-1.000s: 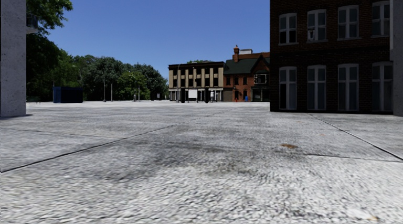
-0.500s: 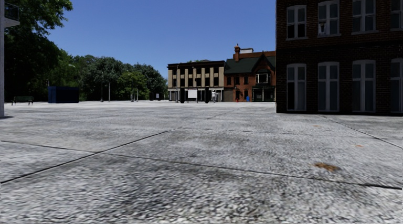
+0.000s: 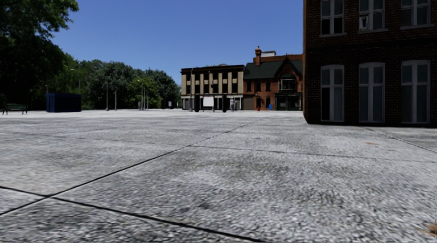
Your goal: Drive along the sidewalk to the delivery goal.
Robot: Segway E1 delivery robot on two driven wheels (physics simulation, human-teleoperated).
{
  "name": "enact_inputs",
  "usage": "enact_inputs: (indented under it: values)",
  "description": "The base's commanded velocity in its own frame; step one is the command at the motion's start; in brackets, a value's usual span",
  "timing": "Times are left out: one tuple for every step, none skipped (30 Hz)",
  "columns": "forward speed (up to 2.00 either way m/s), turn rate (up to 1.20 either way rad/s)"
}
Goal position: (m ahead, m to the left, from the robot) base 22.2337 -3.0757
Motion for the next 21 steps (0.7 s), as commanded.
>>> enact_inputs:
  values:
    - [2.0,0.0]
    - [2.0,0.0]
    - [2.0,0.0]
    - [2.0,0.0]
    - [2.0,0.0]
    - [2.0,0.0]
    - [2.0,0.0]
    - [2.0,0.0]
    - [2.0,0.0]
    - [2.0,0.0]
    - [2.0,0.0]
    - [2.0,0.0]
    - [2.0,0.0]
    - [2.0,0.0]
    - [2.0,0.0]
    - [2.0,0.0]
    - [2.0,0.0]
    - [2.0,0.0]
    - [2.0,0.0]
    - [2.0,0.0]
    - [2.0,0.0]
